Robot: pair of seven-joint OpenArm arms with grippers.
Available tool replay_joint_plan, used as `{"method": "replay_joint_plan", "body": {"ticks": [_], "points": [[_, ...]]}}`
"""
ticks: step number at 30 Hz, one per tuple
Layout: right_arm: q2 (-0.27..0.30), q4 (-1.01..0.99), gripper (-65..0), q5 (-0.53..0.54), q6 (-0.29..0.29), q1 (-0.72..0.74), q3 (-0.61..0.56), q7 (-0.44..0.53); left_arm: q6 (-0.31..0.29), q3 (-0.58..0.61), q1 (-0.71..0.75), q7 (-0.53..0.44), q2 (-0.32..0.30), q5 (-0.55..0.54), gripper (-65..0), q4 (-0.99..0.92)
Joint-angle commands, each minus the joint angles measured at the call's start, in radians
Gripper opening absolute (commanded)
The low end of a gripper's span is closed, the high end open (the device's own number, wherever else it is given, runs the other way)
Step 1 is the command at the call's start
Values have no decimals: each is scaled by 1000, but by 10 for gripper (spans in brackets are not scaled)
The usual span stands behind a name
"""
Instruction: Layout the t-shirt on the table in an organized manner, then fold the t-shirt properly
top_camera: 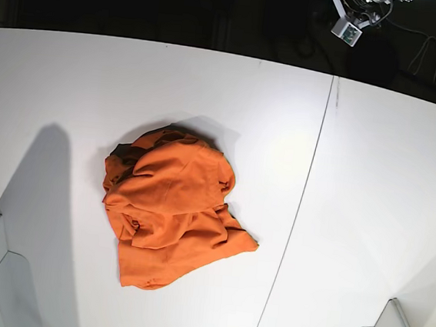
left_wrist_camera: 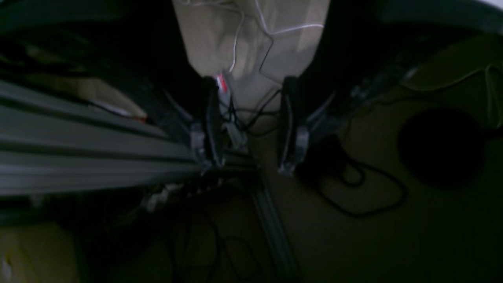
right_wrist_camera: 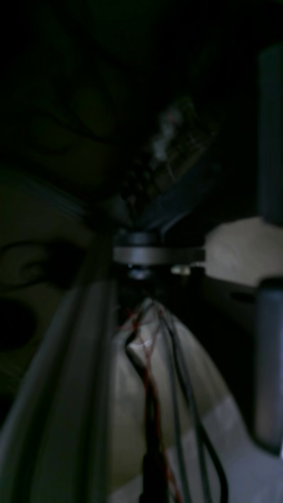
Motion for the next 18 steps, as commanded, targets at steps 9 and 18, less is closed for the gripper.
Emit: {"method": "replay_joint_plan", "body": {"ticks": [9,18], "points": [[20,268,-650,106,8,63,96,26,-12,-238,1,84,-112,-278,-391,288],[-108,234,-413,105,-150,411,127,-100,-11,-62,-272,85,-242,-325,-269,324]]}}
